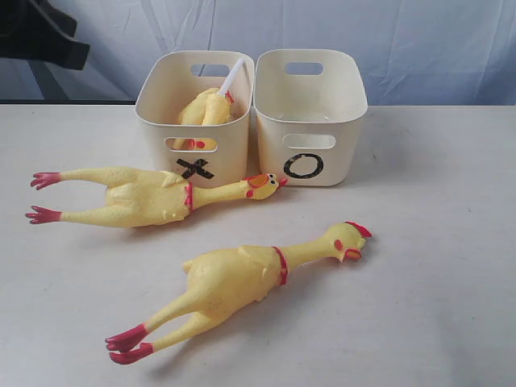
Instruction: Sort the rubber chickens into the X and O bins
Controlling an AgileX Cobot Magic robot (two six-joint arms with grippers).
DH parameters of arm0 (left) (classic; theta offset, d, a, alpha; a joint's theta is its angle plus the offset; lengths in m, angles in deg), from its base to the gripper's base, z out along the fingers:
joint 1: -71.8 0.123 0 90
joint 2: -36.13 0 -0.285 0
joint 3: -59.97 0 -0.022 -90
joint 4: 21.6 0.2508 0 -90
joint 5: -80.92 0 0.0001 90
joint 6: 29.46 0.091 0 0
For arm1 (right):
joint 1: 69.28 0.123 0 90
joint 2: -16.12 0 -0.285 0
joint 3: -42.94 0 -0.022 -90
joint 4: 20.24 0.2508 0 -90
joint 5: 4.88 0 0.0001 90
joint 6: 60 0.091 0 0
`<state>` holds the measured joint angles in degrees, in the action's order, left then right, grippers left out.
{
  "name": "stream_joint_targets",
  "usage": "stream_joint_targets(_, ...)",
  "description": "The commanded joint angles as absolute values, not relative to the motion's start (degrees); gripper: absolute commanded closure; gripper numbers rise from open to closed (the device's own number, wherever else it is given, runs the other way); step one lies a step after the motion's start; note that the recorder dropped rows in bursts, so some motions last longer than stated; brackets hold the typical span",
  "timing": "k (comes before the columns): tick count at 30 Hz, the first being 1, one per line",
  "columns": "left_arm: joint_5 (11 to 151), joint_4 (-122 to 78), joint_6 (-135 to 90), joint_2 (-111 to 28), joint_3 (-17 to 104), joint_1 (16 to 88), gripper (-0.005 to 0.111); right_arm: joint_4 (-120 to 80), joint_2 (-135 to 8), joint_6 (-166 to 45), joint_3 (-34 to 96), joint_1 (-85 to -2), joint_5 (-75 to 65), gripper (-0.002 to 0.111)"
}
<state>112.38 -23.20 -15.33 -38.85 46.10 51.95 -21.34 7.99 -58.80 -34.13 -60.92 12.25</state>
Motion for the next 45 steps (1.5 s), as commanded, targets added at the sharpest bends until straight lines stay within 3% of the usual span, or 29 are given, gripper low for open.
stream_joint_targets(1, 112.5, -23.6, -16.0, -31.7, 41.0, 52.2, 0.107, -21.6, 8.3, -58.9, -34.3, -61.3, 11.7, 0.108)
stream_joint_targets(11, 115.2, -23.6, -16.9, -15.3, 32.7, 52.2, 0.107, -21.6, 8.3, -58.9, -34.3, -61.3, 11.7, 0.108)
stream_joint_targets(21, 118.6, -23.6, -20.0, 3.5, 22.7, 52.2, 0.107, -13.7, 8.3, -58.8, -34.3, -61.3, -2.3, 0.108)
stream_joint_targets(31, 123.8, -23.6, -20.5, 13.1, 22.0, 52.2, 0.107, -11.8, 8.3, -58.7, -34.3, -61.3, -7.5, 0.108)
stream_joint_targets(45, 124.7, -22.5, -23.5, 23.4, 21.3, 52.2, 0.107, 14.7, 8.3, -50.7, -34.3, -61.3, -12.8, 0.108)
